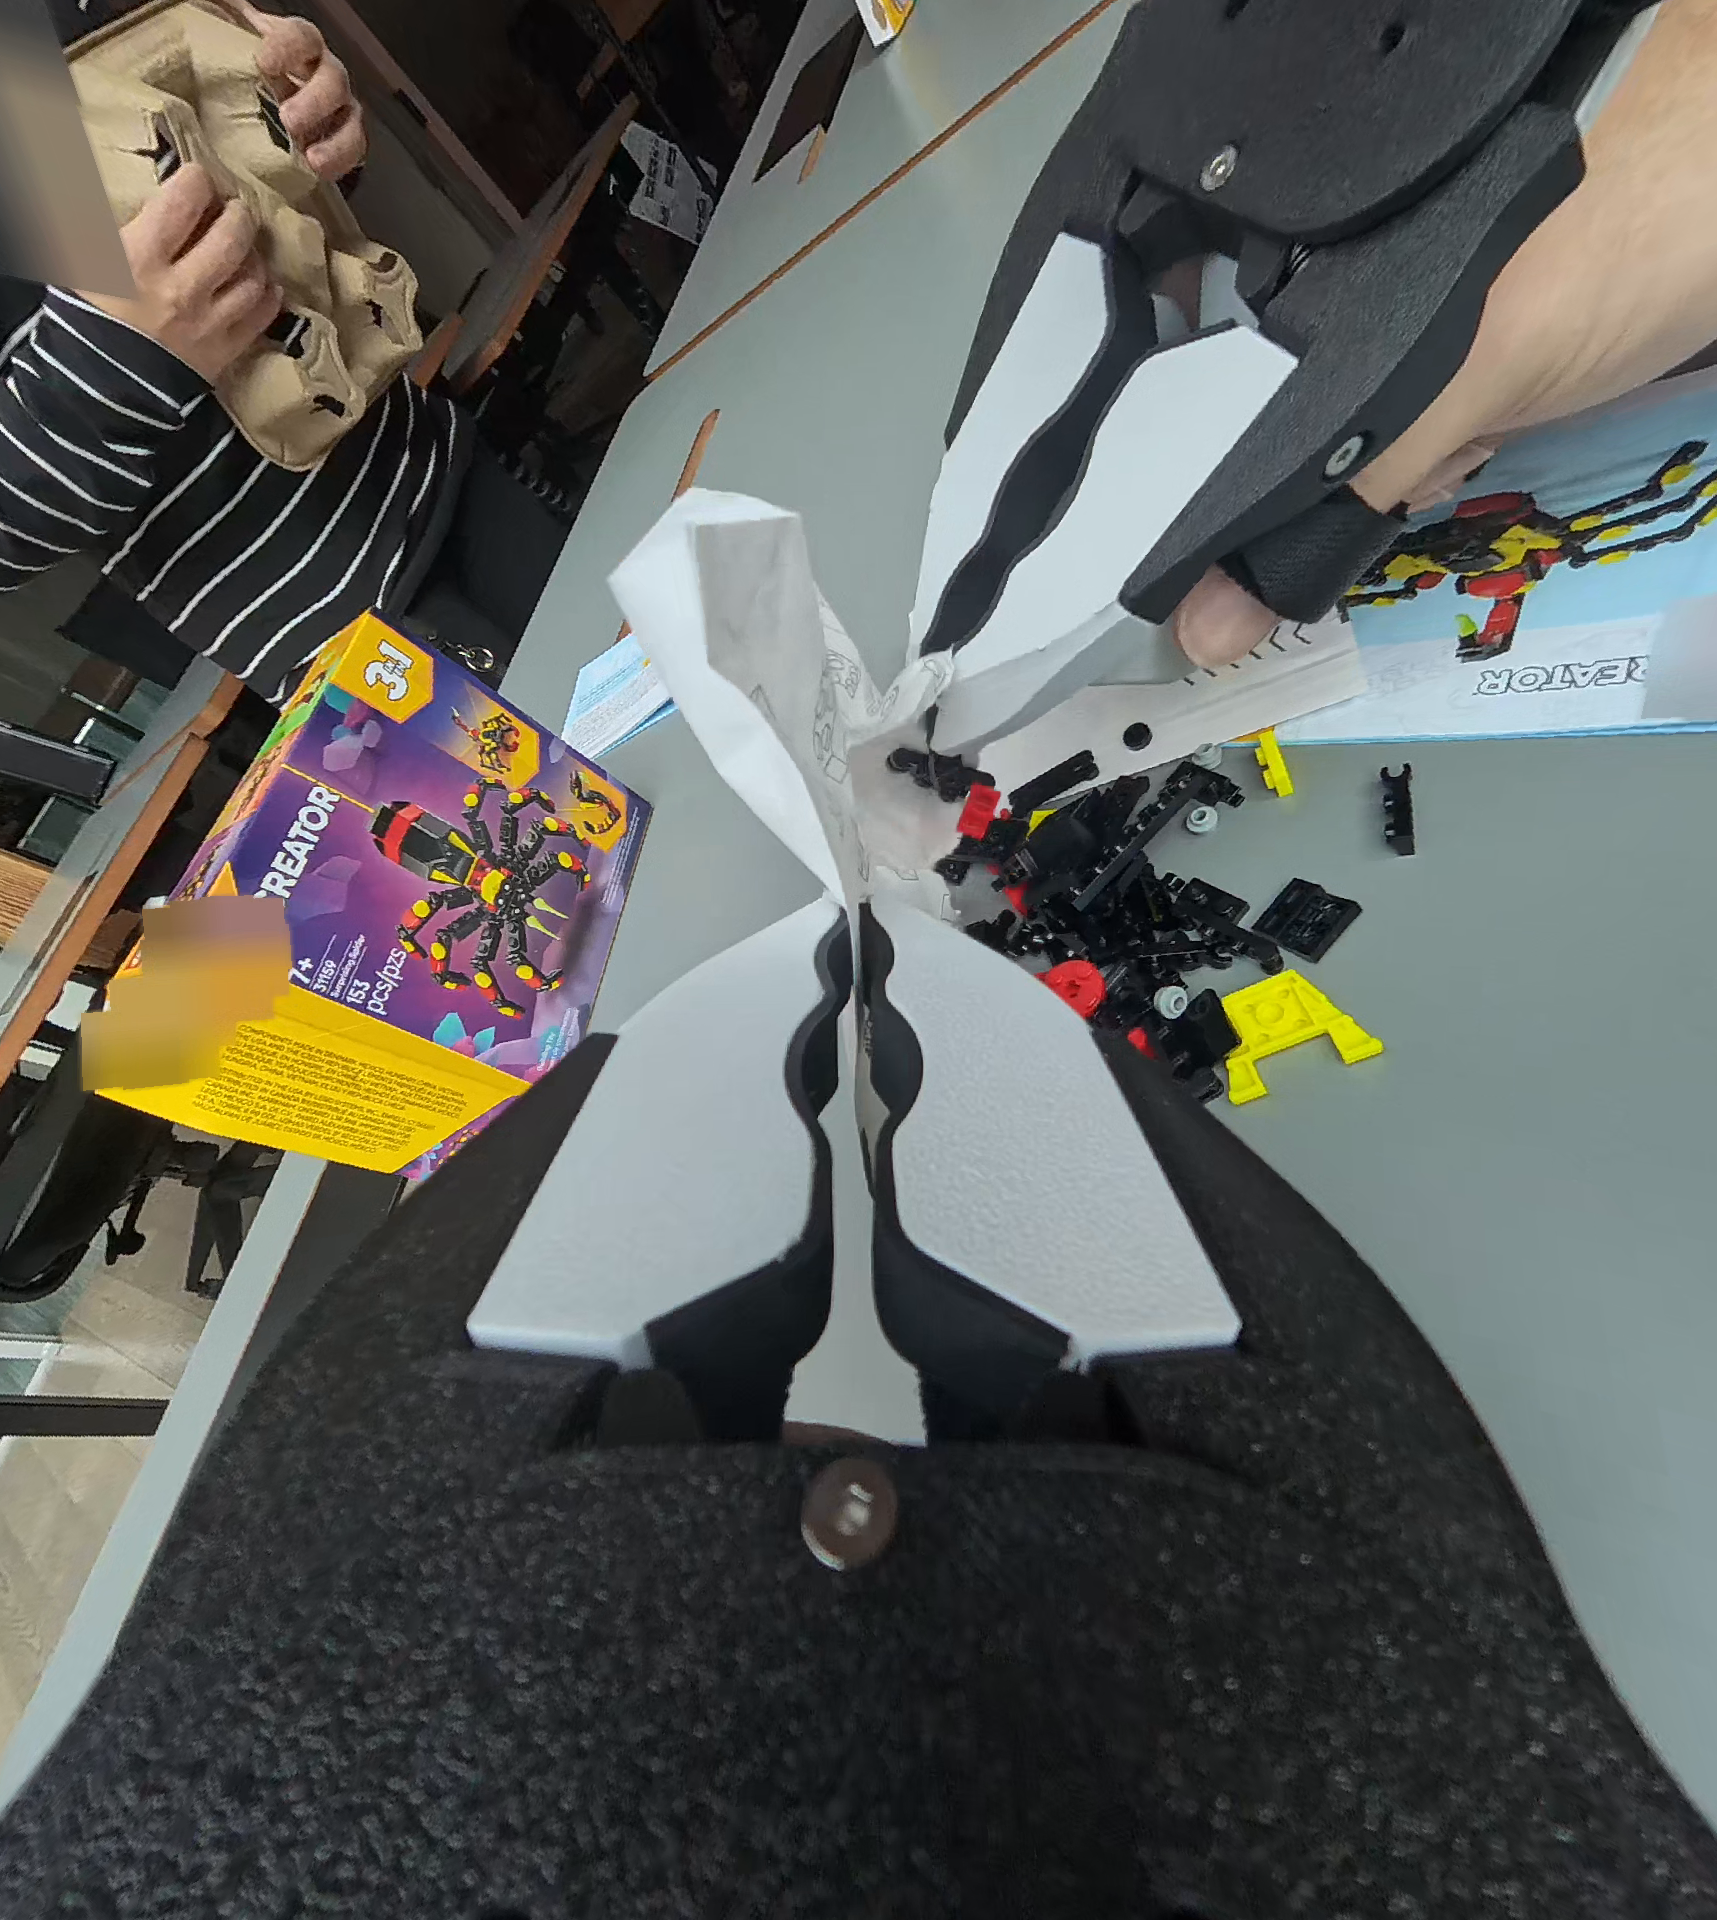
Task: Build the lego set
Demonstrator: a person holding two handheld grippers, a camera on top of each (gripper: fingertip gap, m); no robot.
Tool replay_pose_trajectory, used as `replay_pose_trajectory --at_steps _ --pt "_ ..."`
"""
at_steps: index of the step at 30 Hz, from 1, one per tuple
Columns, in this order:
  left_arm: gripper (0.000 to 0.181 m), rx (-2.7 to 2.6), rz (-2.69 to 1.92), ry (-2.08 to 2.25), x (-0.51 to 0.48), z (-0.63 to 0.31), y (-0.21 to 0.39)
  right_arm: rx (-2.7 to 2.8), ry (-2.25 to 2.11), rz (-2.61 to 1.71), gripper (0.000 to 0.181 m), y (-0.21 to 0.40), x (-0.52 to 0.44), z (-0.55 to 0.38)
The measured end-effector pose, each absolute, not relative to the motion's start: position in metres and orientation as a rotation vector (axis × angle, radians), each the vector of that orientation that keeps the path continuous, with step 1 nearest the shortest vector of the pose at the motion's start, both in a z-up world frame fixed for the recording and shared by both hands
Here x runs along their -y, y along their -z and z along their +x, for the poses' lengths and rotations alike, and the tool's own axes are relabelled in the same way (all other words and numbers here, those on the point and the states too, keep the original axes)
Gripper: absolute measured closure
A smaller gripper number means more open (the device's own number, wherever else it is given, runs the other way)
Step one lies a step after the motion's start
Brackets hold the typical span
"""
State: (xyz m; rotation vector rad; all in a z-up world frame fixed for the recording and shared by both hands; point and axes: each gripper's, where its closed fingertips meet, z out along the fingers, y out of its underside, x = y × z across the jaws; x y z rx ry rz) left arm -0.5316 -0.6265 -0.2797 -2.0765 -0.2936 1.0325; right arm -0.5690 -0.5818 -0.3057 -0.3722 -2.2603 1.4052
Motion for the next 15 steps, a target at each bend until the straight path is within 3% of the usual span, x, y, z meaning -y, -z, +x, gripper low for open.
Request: replay_pose_trajectory --at_steps 15 --pt "0.176 0.285 -2.12 -0.96 0.6241 -0.5314 0.2776 2.31 -1.406 -0.386 0.177 0.3115 0.5809 -0.5678"
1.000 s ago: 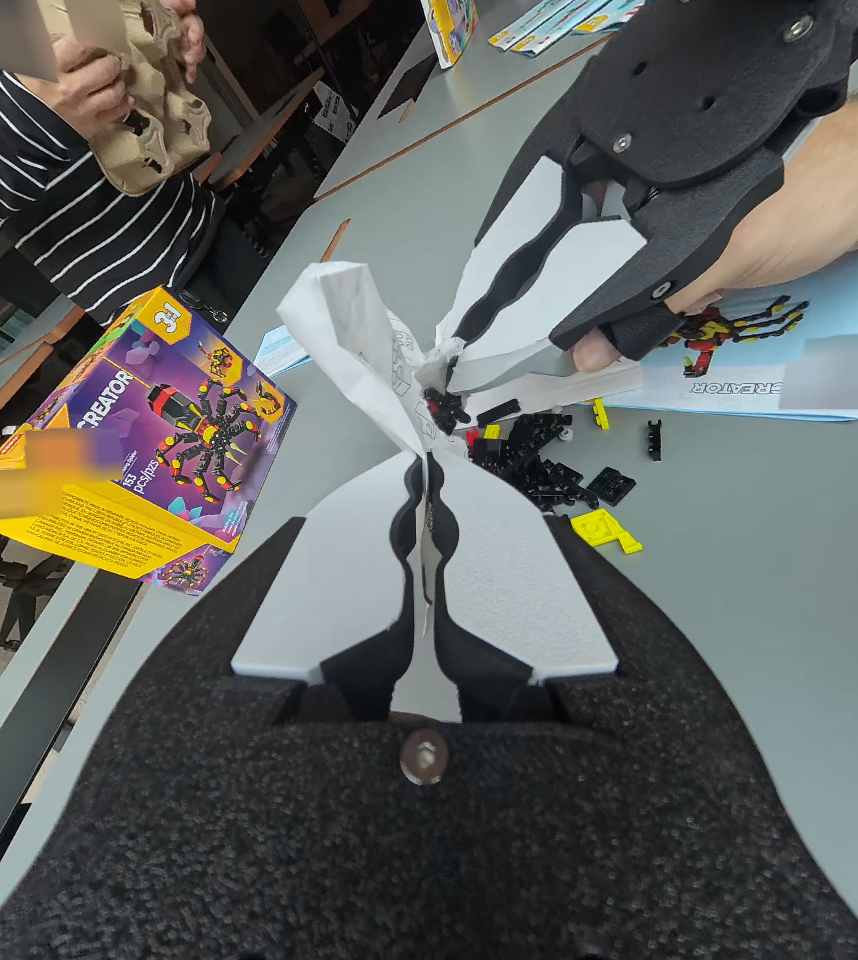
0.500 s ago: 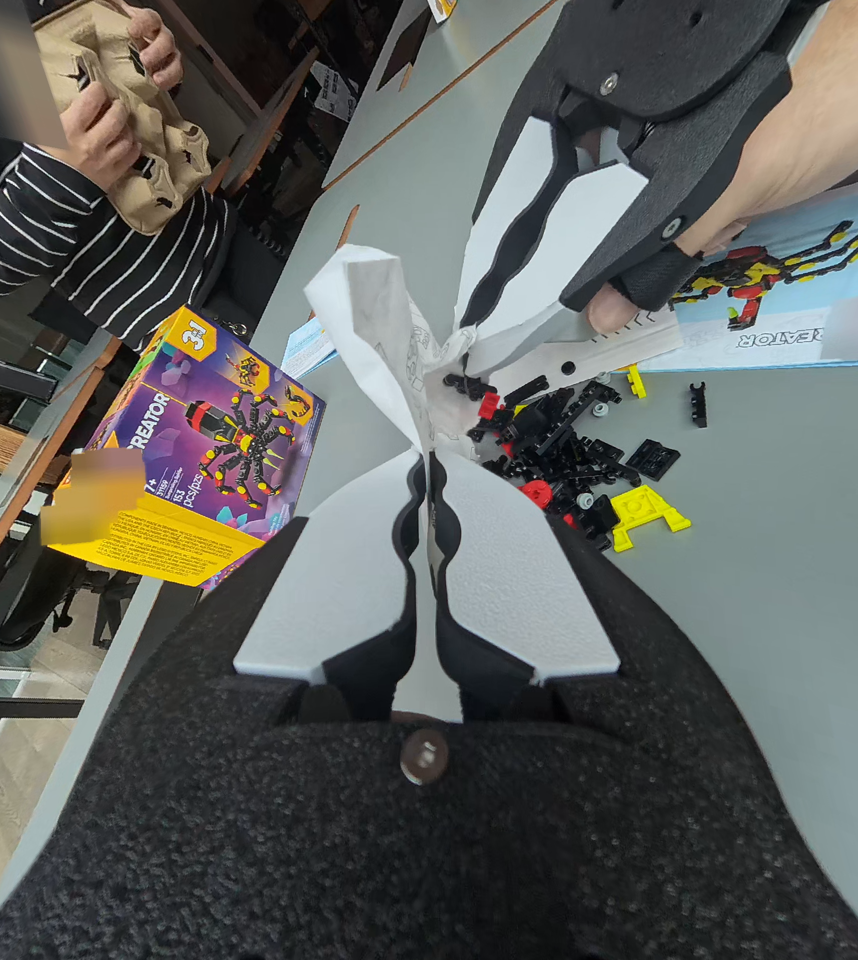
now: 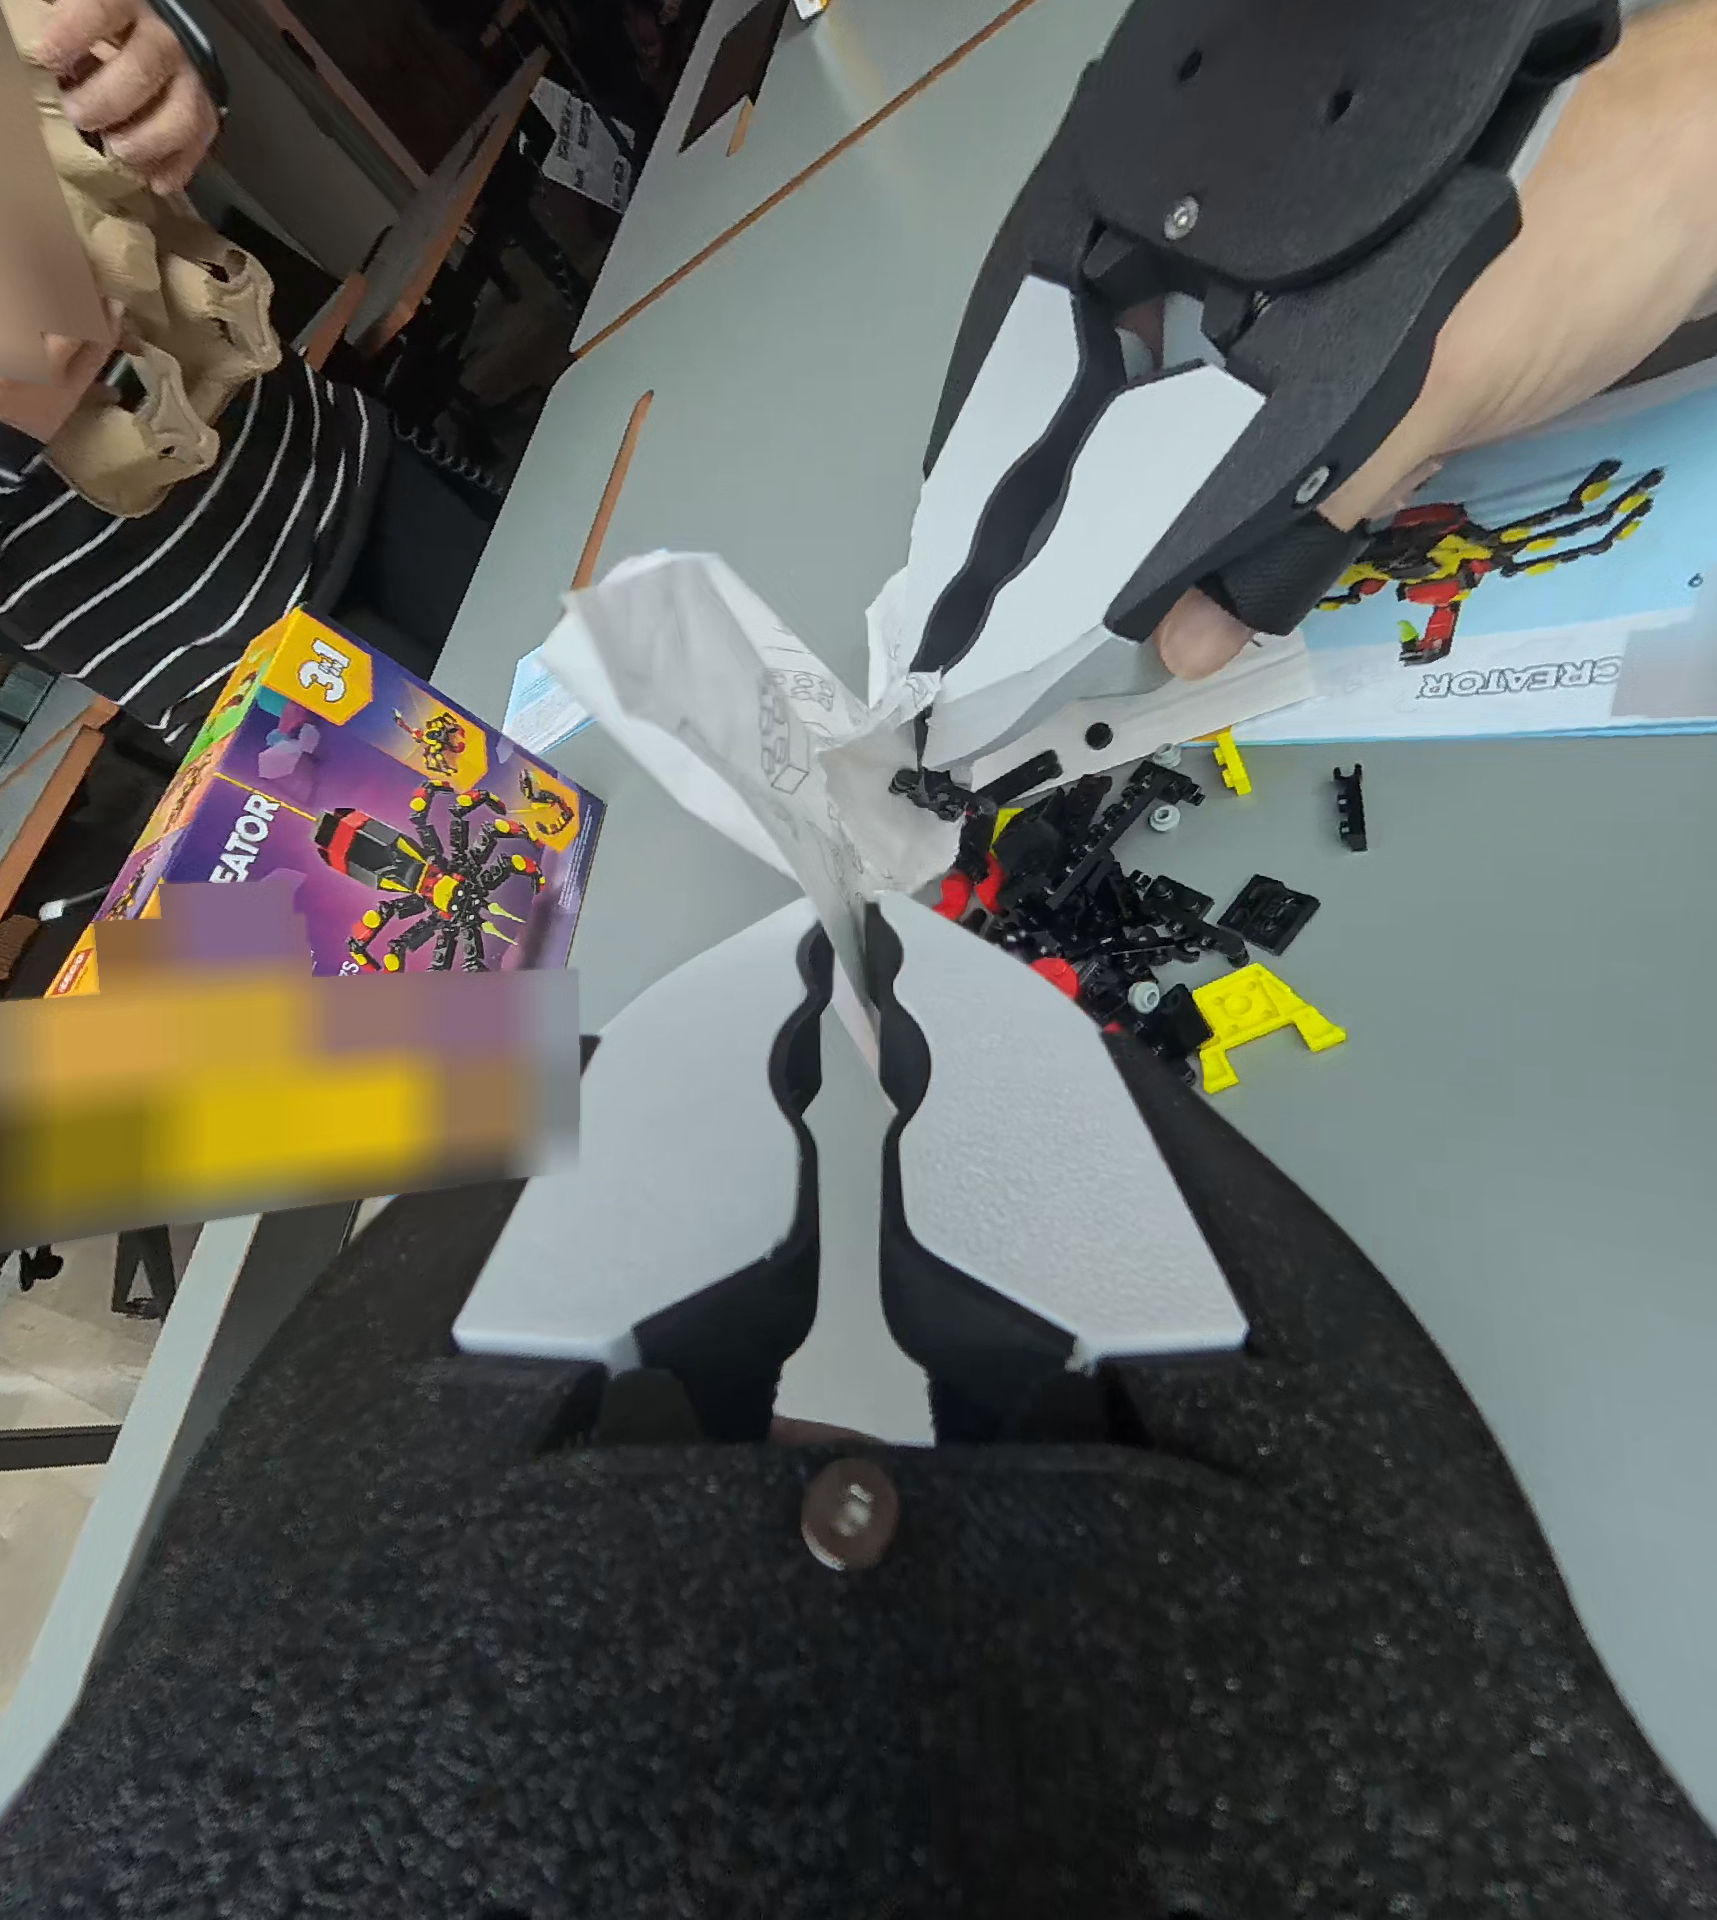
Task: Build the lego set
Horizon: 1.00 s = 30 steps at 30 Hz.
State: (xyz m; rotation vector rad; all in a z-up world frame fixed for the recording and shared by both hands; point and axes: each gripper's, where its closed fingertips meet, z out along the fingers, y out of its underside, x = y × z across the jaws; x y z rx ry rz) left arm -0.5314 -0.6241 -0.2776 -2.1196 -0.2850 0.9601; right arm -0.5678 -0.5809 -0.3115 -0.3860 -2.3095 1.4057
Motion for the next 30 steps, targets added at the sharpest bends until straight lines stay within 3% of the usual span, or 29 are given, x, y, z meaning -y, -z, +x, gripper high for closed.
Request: replay_pose_trajectory --at_steps 30 --pt "0.181 0.2 -2.187 -1.027 0.624 -0.531 0.262 2.273 -1.508 -0.38 0.177 0.294 0.581 -0.577"
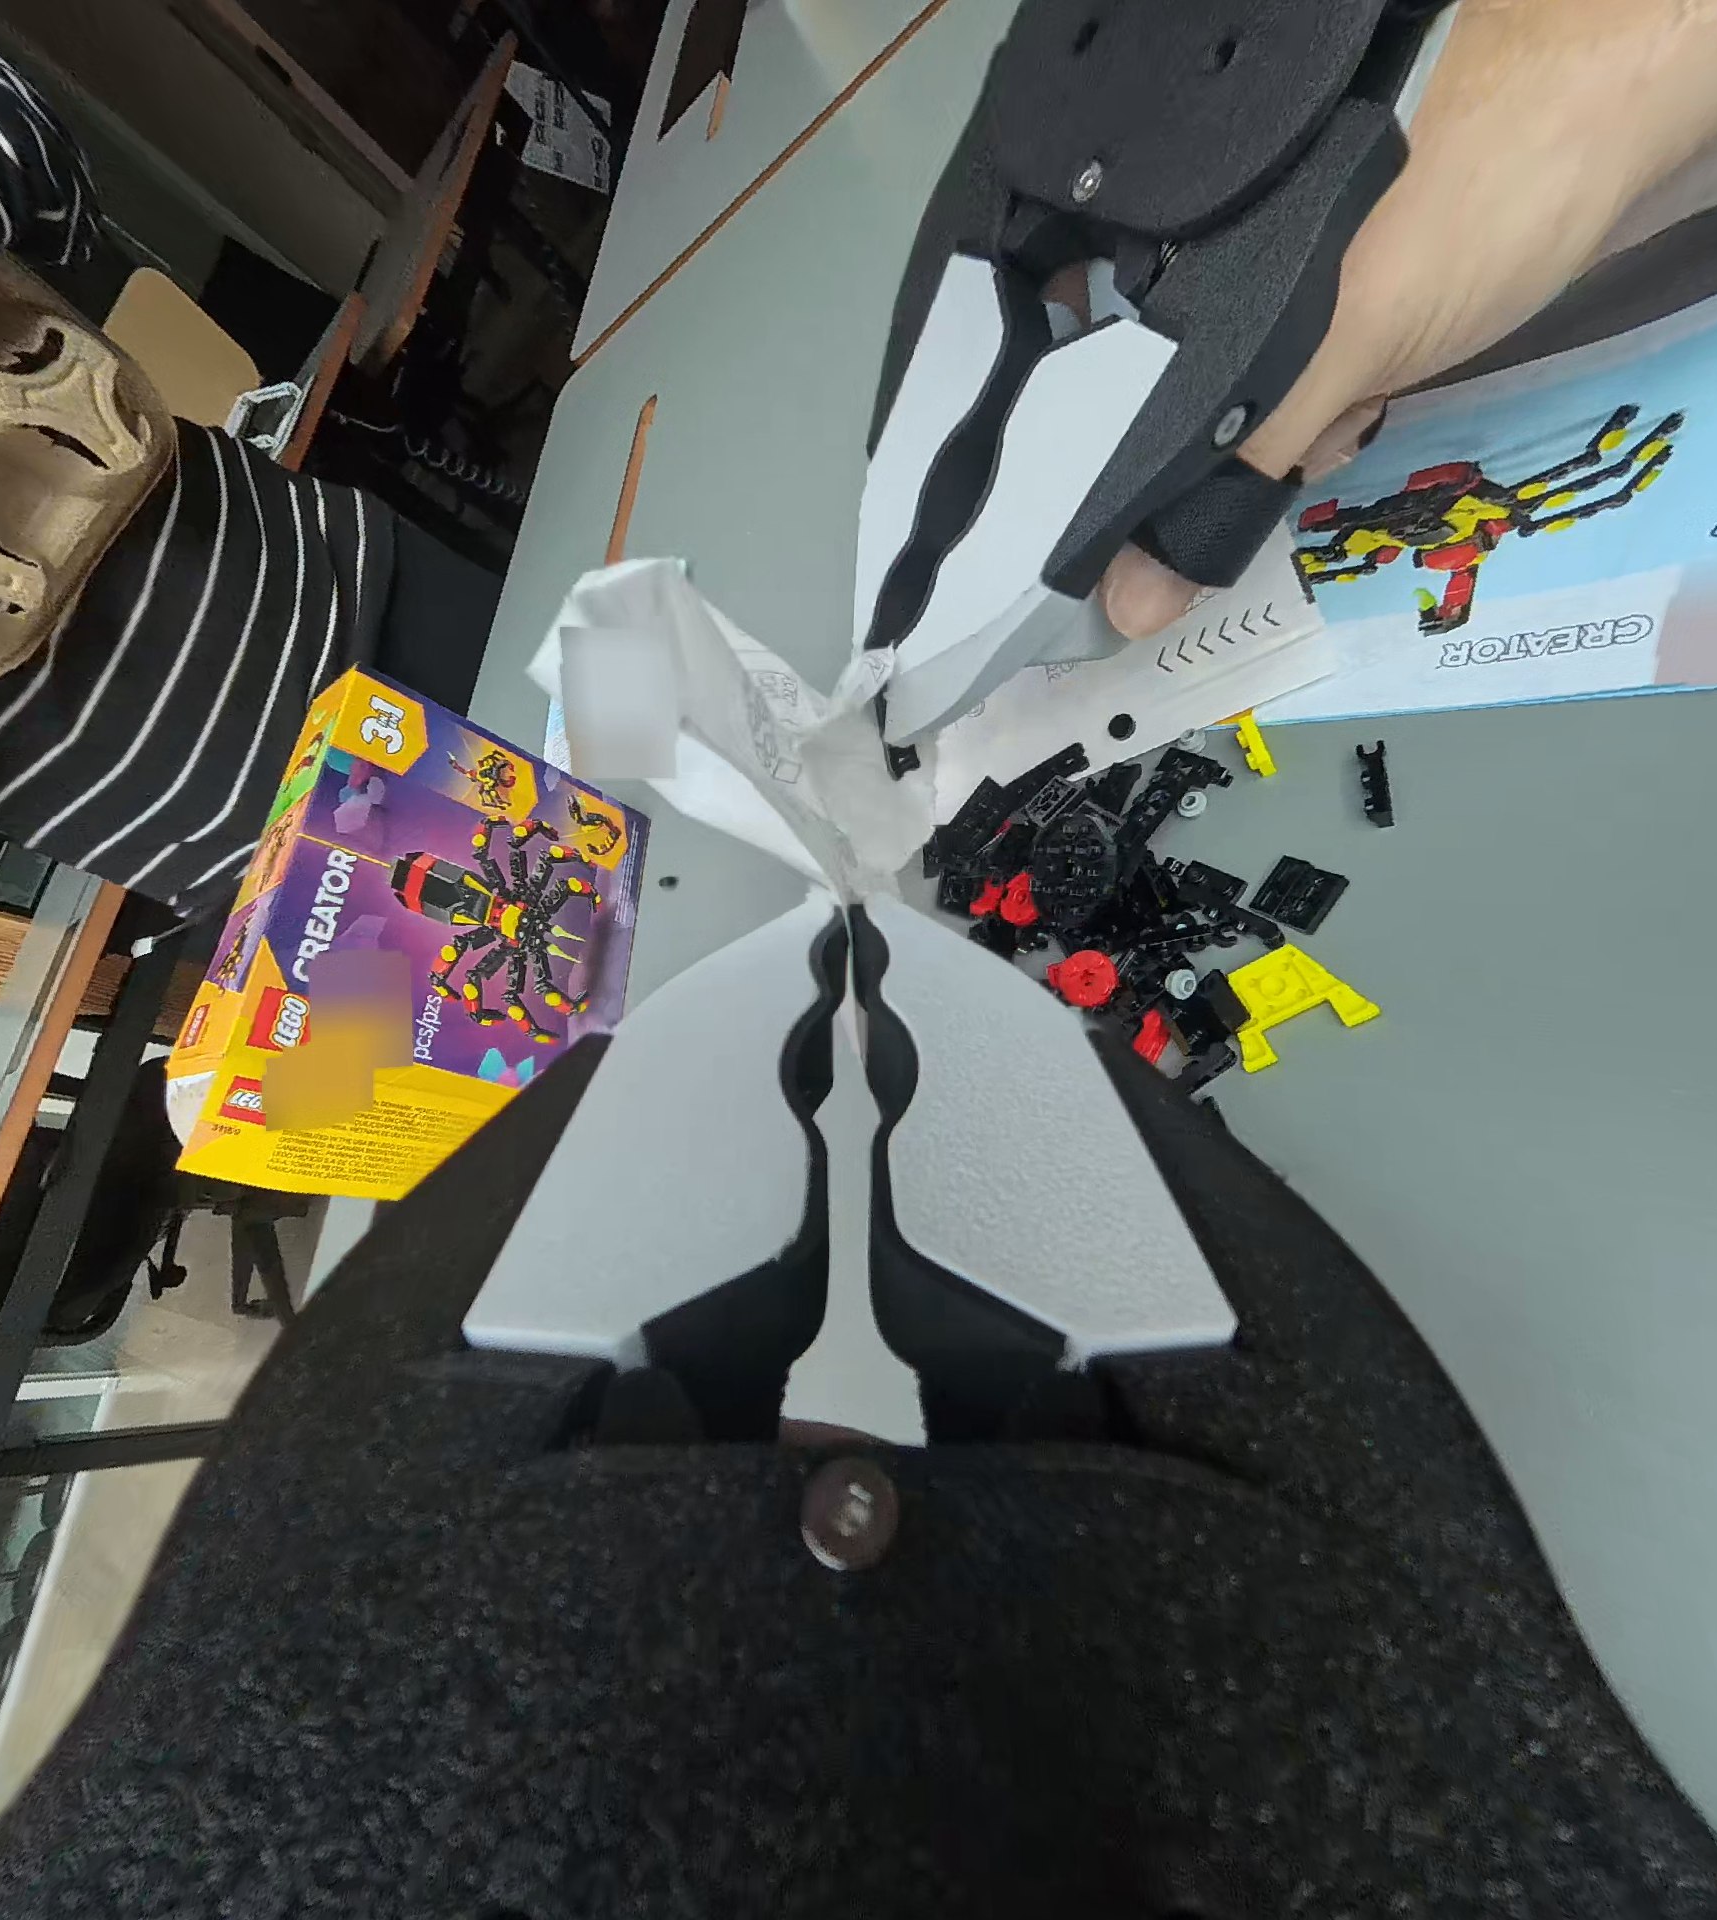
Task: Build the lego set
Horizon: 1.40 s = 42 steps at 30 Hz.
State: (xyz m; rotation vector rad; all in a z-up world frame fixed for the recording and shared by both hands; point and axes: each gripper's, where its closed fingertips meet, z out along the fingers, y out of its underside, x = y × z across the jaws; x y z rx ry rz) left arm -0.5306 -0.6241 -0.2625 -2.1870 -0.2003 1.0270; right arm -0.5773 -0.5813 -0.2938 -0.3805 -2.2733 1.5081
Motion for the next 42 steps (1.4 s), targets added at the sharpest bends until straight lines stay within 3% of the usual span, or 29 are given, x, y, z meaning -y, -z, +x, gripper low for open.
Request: replay_pose_trajectory --at_steps 13,17,21,22,26,42 --pt "0.18 0.244 -2.193 -0.969 0.622 -0.529 0.271 2.36 -1.464 -0.338 0.177 0.305 0.581 -0.571" --pt "0.156 0.445 -2.108 -0.877 0.636 -0.534 0.273 2.301 -1.517 -0.437 0.177 0.302 0.572 -0.578" --pt "0.144 0.552 -2.102 -0.841 0.642 -0.532 0.29 2.249 -1.626 -0.499 0.177 0.289 0.577 -0.577" --pt "0.144 0.555 -2.101 -0.819 0.64 -0.531 0.294 2.249 -1.658 -0.512 0.177 0.286 0.58 -0.576" --pt "0.181 0.483 -2.105 -0.834 0.636 -0.531 0.293 2.233 -1.703 -0.52 0.177 0.283 0.583 -0.576" --pt "0.181 0.092 -2.391 -0.982 0.627 -0.523 0.29 2.284 -1.486 -0.346 0.177 0.302 0.573 -0.586"
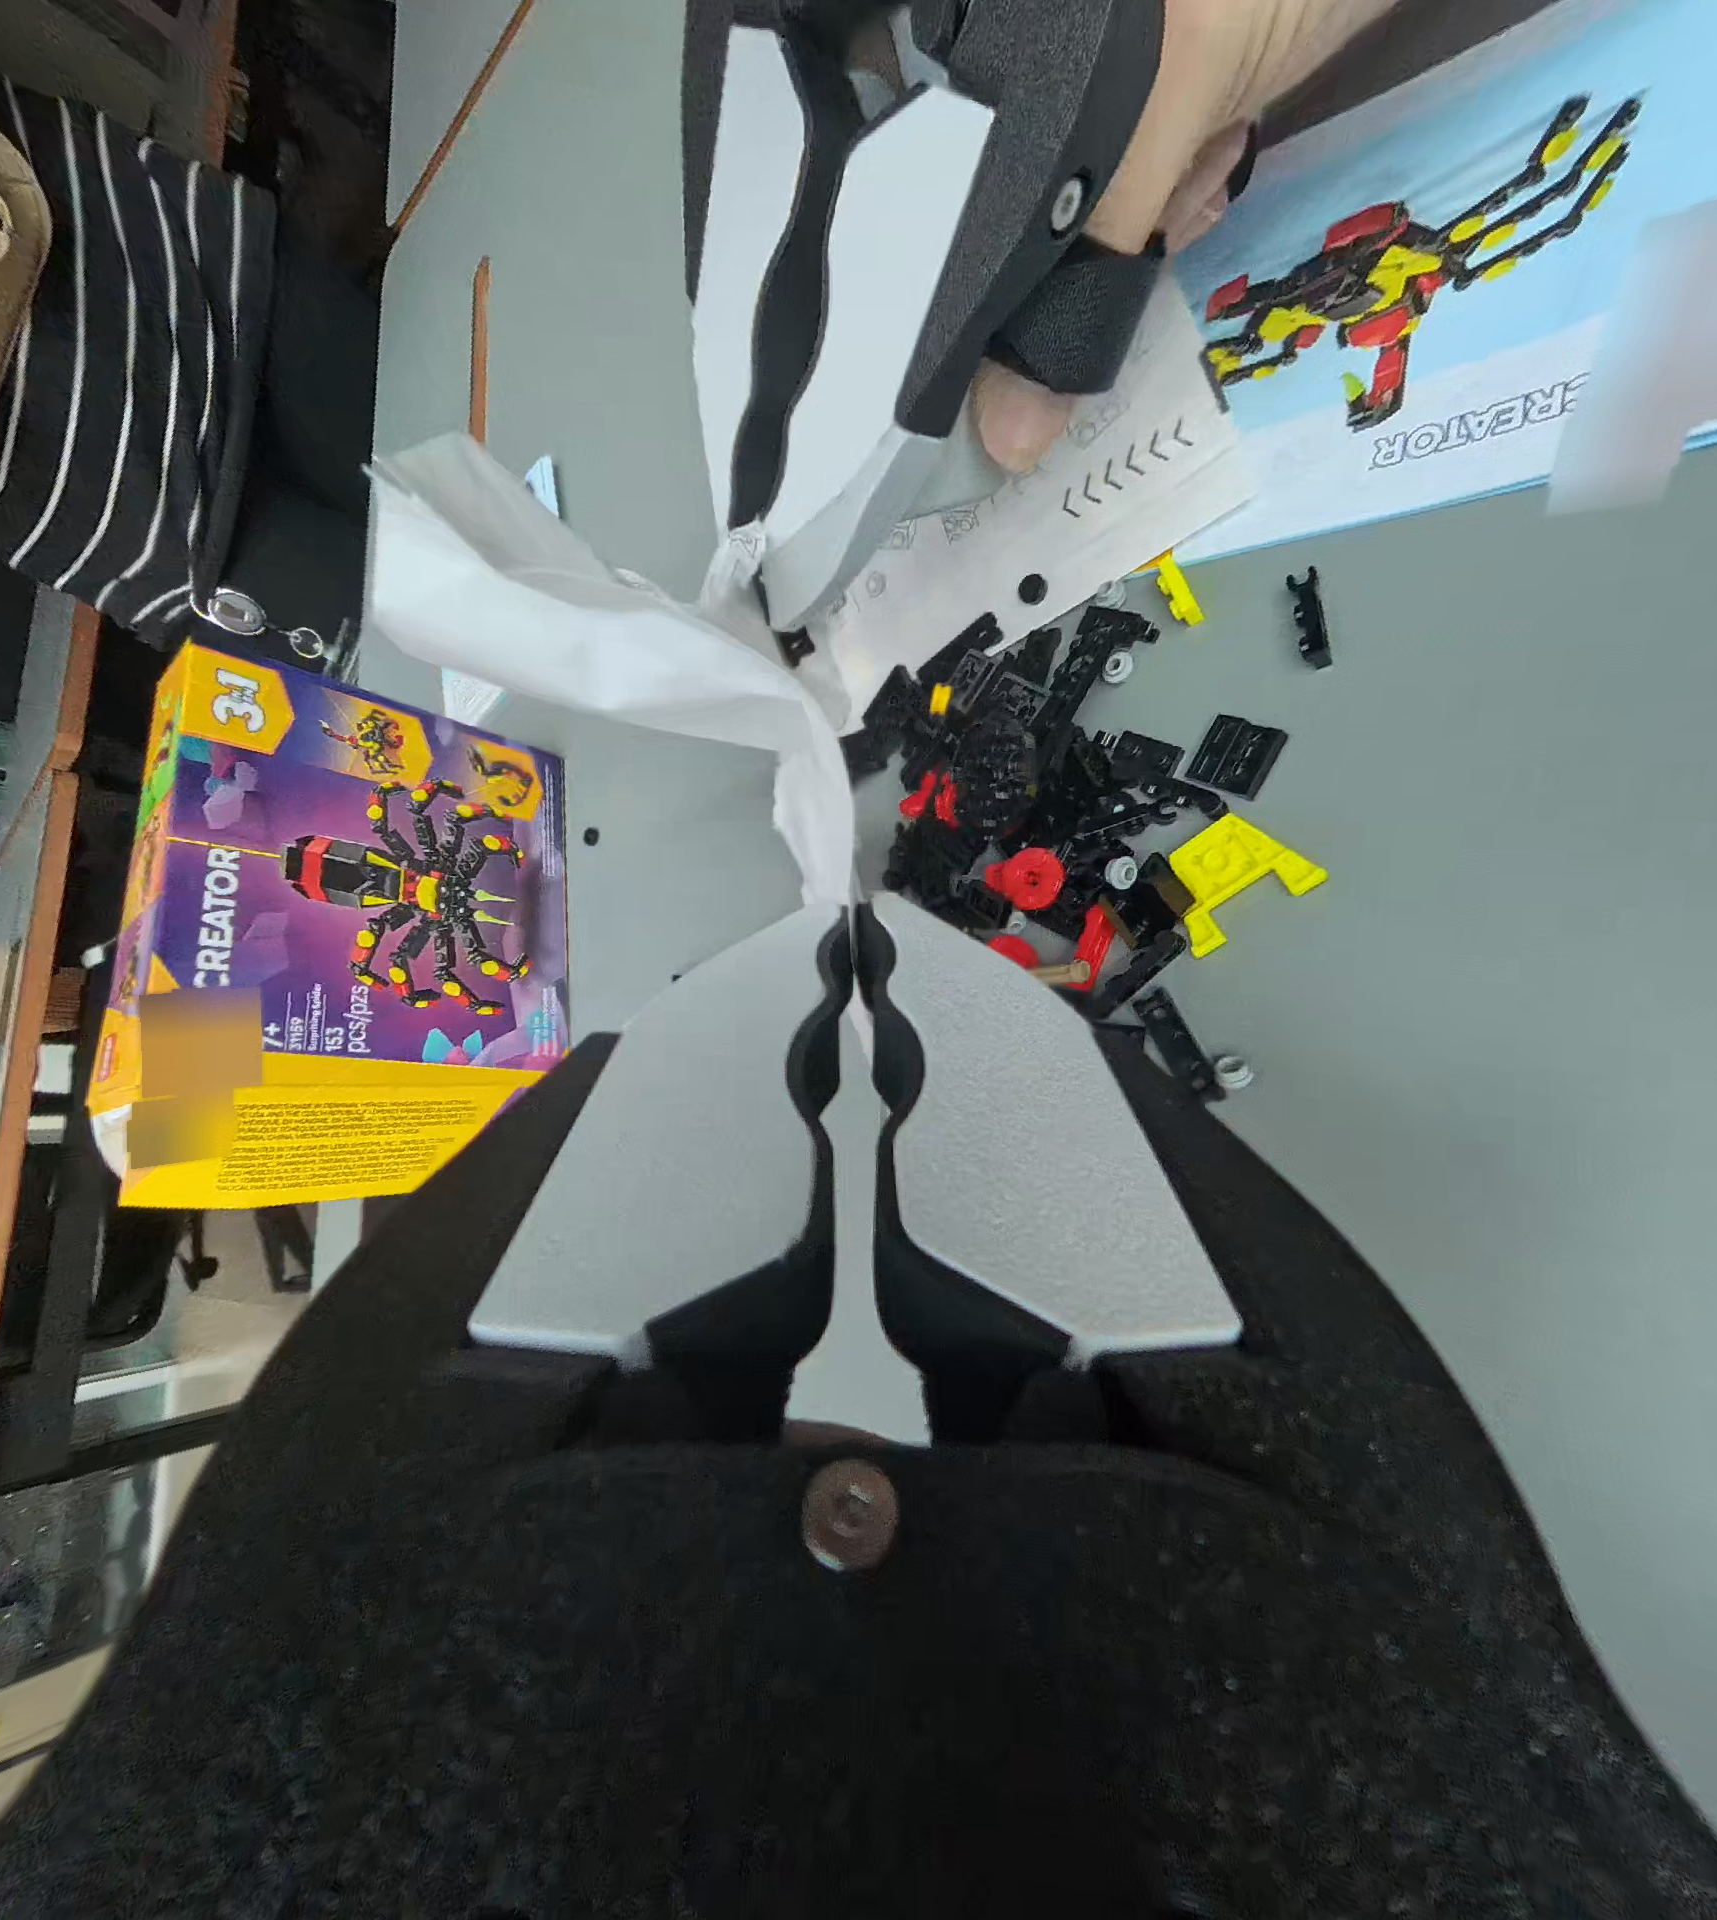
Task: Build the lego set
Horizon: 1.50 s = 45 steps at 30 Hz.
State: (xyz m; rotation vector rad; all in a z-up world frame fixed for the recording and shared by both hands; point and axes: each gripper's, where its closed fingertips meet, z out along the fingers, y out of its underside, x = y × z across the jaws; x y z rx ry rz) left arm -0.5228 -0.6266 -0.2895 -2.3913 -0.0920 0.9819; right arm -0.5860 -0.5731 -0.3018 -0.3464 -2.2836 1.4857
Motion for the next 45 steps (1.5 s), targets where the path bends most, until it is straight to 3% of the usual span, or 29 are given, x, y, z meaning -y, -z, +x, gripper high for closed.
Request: replay_pose_trajectory --at_steps 16,24,31,36,45 --pt "0.181 0.261 -2.19 -1.16 0.647 -0.534 0.271 2.344 -1.552 -0.181 0.177 0.292 0.582 -0.568" --pt "0.181 0.409 -2.009 -1.201 0.653 -0.53 0.297 2.318 -1.482 -0.114 0.176 0.288 0.593 -0.57" --pt "0.181 0.512 -1.897 -1.089 0.652 -0.531 0.291 2.297 -1.547 -0.272 0.141 0.286 0.582 -0.574" --pt "0.181 0.629 -1.812 -1.017 0.655 -0.534 0.281 2.273 -1.717 -0.465 0.145 0.284 0.564 -0.579" --pt "0.181 0.648 -1.764 -0.879 0.635 -0.533 0.276 2.2 -1.728 -0.427 0.144 0.272 0.566 -0.575"
